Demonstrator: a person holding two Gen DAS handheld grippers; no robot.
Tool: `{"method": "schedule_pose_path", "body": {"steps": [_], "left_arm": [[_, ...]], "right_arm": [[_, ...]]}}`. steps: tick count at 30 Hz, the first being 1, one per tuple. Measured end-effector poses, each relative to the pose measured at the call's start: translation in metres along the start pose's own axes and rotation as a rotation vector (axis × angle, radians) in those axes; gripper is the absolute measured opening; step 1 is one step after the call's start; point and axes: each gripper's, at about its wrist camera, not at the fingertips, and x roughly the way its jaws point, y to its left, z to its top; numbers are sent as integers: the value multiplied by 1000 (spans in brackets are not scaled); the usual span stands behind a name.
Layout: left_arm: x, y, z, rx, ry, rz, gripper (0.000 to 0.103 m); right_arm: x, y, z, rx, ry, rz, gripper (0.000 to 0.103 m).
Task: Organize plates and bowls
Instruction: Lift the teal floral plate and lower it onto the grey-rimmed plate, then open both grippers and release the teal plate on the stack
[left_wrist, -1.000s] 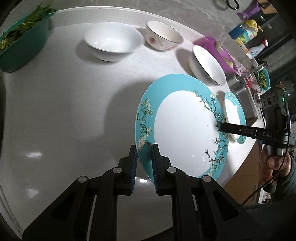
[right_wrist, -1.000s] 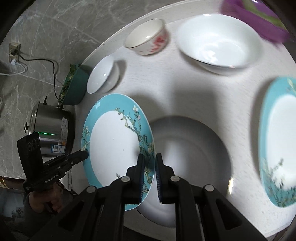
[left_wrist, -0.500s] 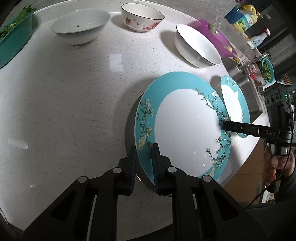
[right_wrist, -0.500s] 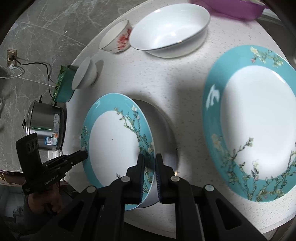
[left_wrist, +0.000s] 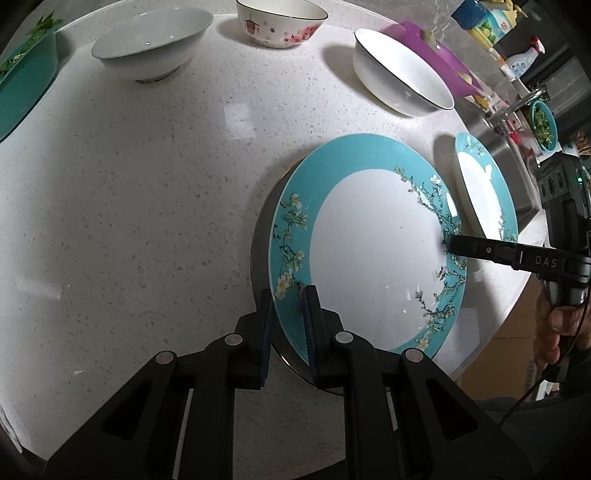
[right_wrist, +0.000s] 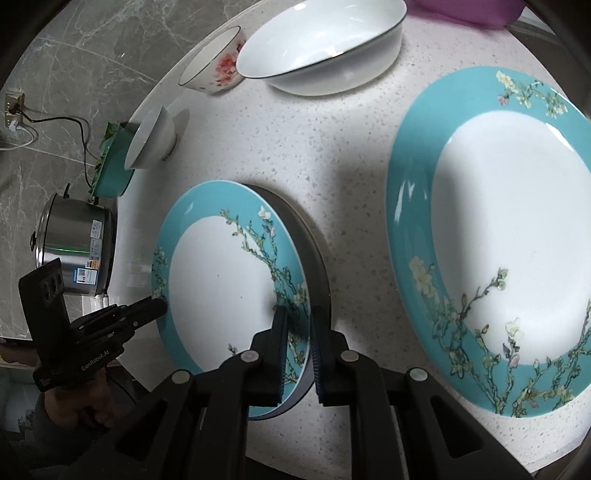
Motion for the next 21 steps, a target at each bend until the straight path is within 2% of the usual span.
{"method": "schedule_pose_path", "body": {"steps": [4, 17, 21], "left_arm": [[0, 0, 1, 10, 1, 8, 15], [3, -22, -3, 132, -29, 156, 19], [4, -23, -4, 137, -35, 160, 19]], "right_arm": [[0, 8, -1, -49, -4, -54, 16], [6, 43, -15, -266, -42, -334, 20], [5, 44, -14, -275, -53, -348, 20]]}}
